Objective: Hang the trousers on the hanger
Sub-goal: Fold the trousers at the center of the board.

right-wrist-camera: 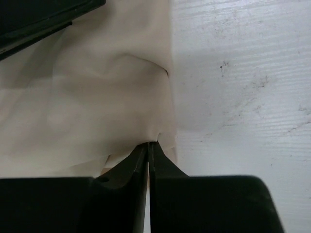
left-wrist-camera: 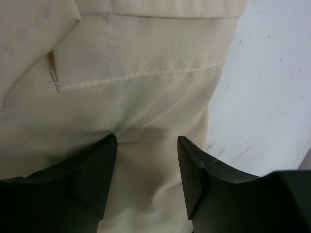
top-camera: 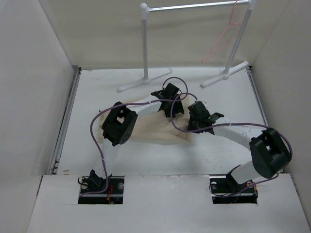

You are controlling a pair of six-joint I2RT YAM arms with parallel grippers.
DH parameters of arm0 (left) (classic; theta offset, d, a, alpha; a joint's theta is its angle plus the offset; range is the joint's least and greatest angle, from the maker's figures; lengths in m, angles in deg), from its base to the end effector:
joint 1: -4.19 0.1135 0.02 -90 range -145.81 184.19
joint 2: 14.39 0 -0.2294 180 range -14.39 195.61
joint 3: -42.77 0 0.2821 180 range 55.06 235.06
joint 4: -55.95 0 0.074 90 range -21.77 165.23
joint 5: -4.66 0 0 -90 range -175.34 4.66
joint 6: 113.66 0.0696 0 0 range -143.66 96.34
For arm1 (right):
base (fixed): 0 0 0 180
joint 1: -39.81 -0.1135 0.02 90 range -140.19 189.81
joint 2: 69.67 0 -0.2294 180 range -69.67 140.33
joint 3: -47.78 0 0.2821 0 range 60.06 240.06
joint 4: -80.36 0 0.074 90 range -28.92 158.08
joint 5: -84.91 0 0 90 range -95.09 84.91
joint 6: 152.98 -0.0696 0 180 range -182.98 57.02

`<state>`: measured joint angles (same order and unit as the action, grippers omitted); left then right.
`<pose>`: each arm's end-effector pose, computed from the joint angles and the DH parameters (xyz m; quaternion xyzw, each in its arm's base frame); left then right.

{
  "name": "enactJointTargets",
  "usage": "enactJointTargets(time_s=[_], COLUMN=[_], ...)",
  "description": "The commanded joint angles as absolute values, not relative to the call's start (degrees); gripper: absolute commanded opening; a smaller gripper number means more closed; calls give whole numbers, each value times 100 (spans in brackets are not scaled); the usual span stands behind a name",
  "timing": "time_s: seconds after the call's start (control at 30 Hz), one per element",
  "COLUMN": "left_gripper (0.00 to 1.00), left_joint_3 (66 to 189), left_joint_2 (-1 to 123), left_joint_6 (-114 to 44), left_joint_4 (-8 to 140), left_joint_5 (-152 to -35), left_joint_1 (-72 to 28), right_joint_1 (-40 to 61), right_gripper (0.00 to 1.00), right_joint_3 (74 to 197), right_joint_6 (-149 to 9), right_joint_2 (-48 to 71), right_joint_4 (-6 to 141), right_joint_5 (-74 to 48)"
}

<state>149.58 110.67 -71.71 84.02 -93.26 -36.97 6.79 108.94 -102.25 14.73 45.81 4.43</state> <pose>0.3840 -0.3484 0.1096 -0.0300 0.9259 -0.3063 0.2192 0.2854 0.1717 0.1098 0.0752 0.9548 0.0987 0.2703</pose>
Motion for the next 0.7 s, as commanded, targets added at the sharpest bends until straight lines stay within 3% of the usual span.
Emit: enactJointTargets(time_s=[0.0,0.27,0.53,0.67], left_gripper=[50,49,49,49], left_joint_3=[14866,15006,15033,14989], left_joint_2=[10743,10918,10998,11007], left_joint_6=[-7218,-7244,-7314,-7340], left_joint_4=[8493,8457,8414,8414], left_joint_5=[-9334,-9167,-9175,-9175], left_joint_1=[-3751,-3549,-3549,-3557], right_joint_1=[637,426,338,268], right_gripper=[6,7,5,10], right_joint_3=[10981,10410,9803,9645], right_joint_6=[-10306,-10350,-11009,-11272], right_joint_2=[1305,416,609,601], right_joint_4=[4786,3961,3890,3881], right_joint_5=[704,616,273,273])
